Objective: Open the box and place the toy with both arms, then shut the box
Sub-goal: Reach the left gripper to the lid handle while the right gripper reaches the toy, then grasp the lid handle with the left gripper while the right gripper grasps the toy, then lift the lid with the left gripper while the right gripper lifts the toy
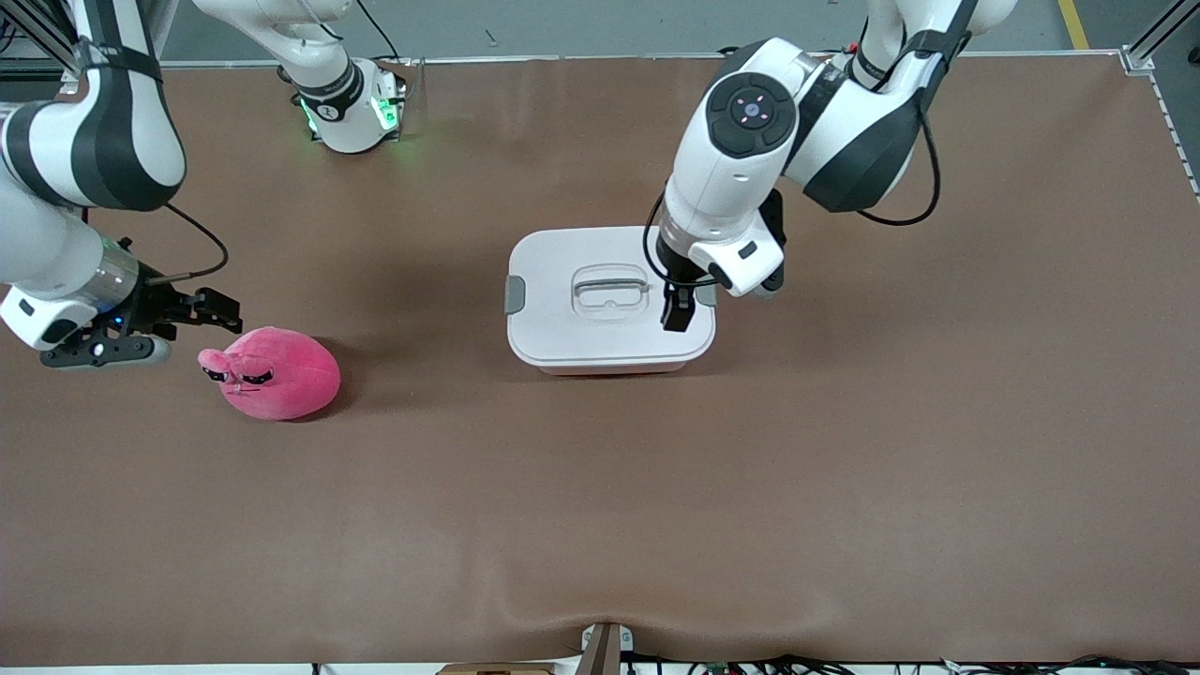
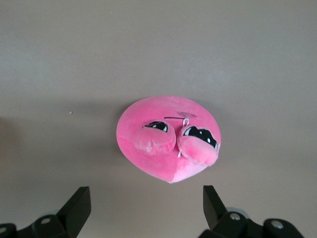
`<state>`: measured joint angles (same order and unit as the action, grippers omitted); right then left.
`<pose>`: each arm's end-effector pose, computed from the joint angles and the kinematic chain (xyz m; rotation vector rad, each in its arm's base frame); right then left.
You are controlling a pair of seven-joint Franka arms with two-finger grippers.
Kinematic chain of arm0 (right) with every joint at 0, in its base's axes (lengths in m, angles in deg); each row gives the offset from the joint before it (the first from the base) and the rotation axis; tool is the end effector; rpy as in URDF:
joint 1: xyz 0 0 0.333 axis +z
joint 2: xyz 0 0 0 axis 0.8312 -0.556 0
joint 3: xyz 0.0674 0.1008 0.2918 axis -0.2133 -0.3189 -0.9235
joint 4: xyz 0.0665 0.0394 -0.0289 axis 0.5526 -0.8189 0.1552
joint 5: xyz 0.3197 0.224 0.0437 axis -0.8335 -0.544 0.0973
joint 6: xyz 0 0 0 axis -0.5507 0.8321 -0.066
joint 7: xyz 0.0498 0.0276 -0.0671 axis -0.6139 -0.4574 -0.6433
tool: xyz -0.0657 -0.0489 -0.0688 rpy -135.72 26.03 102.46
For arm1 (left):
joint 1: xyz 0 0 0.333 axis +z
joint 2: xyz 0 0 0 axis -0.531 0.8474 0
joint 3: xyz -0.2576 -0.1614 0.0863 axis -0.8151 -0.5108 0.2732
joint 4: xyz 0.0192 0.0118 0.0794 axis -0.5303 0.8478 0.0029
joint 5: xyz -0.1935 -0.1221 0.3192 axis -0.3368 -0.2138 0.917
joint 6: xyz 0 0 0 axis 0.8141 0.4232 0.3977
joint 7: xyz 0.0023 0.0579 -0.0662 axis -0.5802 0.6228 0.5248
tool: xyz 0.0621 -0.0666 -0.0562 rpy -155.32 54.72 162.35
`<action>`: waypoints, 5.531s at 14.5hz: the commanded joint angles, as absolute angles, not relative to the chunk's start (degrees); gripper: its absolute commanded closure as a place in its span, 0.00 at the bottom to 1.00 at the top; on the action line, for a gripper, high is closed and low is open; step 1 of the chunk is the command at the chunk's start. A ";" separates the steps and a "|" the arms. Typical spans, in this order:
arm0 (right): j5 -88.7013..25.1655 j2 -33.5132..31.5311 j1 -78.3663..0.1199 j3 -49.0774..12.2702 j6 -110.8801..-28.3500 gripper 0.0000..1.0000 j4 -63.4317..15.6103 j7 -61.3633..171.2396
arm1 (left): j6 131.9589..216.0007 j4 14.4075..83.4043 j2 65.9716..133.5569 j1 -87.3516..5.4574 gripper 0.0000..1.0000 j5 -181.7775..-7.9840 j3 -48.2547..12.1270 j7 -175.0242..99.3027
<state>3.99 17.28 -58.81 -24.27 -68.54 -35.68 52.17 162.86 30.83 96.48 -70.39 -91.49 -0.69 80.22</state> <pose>0.5777 -0.0207 0.4379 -3.1168 -0.1396 0.0388 0.5239 -0.4347 0.4790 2.2438 2.1240 -0.1460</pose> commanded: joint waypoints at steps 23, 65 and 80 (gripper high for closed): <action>7.01 7.36 -57.98 -24.47 -79.41 0.00 -37.21 53.29 | 171.42 34.79 106.31 -79.97 0.07 -91.08 0.00 92.27; 7.98 12.27 -47.97 -25.00 -73.35 1.00 -29.93 39.16 | 173.45 40.16 99.99 -80.85 1.00 -88.88 -0.88 92.97; 13.23 15.09 -34.10 -25.08 -57.89 1.00 -18.41 0.82 | 170.46 42.26 93.57 -77.60 1.00 -88.00 -0.44 91.75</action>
